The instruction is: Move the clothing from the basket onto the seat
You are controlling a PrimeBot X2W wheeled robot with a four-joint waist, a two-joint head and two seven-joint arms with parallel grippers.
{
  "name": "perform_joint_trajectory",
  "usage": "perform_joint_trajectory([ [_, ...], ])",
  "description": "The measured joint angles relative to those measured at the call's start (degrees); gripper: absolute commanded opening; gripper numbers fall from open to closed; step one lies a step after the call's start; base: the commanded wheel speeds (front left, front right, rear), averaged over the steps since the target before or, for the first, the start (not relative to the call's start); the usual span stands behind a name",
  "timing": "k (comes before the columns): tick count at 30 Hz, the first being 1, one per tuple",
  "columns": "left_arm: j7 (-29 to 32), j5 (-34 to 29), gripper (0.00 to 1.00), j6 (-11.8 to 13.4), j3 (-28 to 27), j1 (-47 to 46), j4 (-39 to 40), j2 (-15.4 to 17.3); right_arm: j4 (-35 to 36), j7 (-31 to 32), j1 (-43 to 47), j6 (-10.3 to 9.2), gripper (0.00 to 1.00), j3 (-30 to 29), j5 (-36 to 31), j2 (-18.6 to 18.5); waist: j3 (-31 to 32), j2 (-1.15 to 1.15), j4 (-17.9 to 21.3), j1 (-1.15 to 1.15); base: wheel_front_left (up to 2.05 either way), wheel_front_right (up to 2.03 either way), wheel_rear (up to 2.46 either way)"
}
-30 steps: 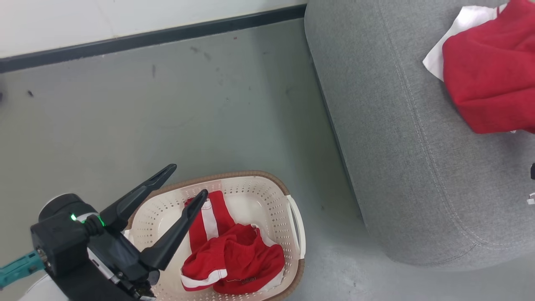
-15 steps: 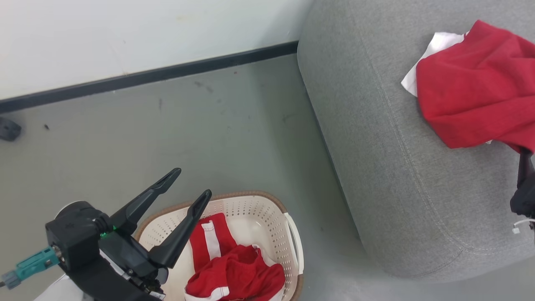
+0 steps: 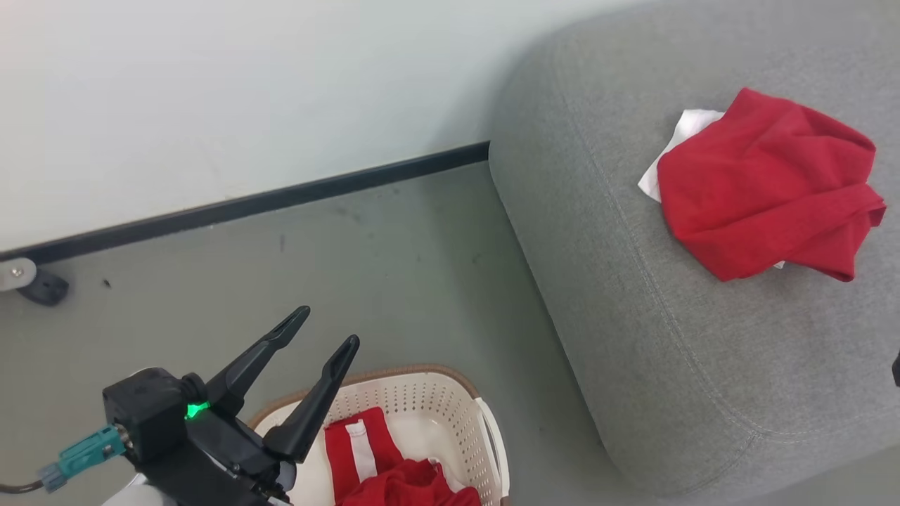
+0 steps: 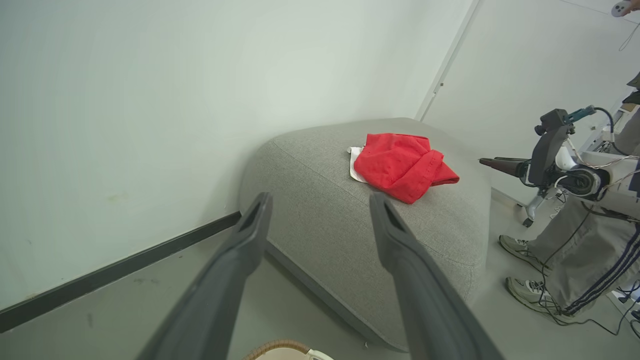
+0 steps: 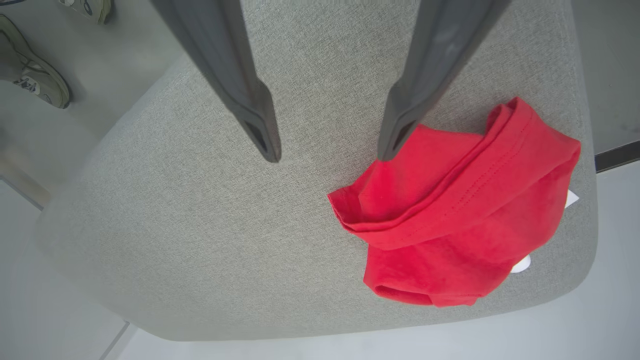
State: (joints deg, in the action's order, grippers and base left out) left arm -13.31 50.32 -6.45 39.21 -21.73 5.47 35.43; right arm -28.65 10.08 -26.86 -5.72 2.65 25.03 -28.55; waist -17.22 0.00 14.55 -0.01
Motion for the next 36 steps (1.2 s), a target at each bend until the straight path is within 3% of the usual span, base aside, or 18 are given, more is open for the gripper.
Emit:
perform_joint_trajectory([
  [9, -0.58, 0.55, 1.0, 0.91, -0.66, 0.27, -2.29, -2.49, 10.12, -0.43, 3.6, 2.96, 1.0, -0.71, 1.76, -0.98, 4.35, 0.0, -0.89, 0.0, 0.0, 0.0, 0.0],
  [15, -0.67, 1.72, 1.0, 1.42, -1.7, 0.96, -4.5, -3.79, 18.67, -2.18, 8.06, 3.22, 1.0, -0.85, 2.97, 0.35, 6.43, 0.0, -2.96, 0.0, 0.0, 0.0, 0.0],
  [28, -0.99, 3.57, 1.0, 3.53, -6.01, 4.74, -8.45, -3.97, 29.7, -6.24, 14.32, 2.93, 1.0, 1.58, 2.64, 4.45, 10.03, 0.0, -8.7, 0.0, 0.0, 0.0, 0.0],
  [36, -1.0, 3.27, 1.0, 5.8, -7.9, 6.06, -10.1, -4.86, 30.51, -10.02, 16.75, 2.71, 1.0, 4.13, 0.77, 6.99, 11.66, 0.0, -12.07, 0.01, 0.0, 0.0, 0.0],
])
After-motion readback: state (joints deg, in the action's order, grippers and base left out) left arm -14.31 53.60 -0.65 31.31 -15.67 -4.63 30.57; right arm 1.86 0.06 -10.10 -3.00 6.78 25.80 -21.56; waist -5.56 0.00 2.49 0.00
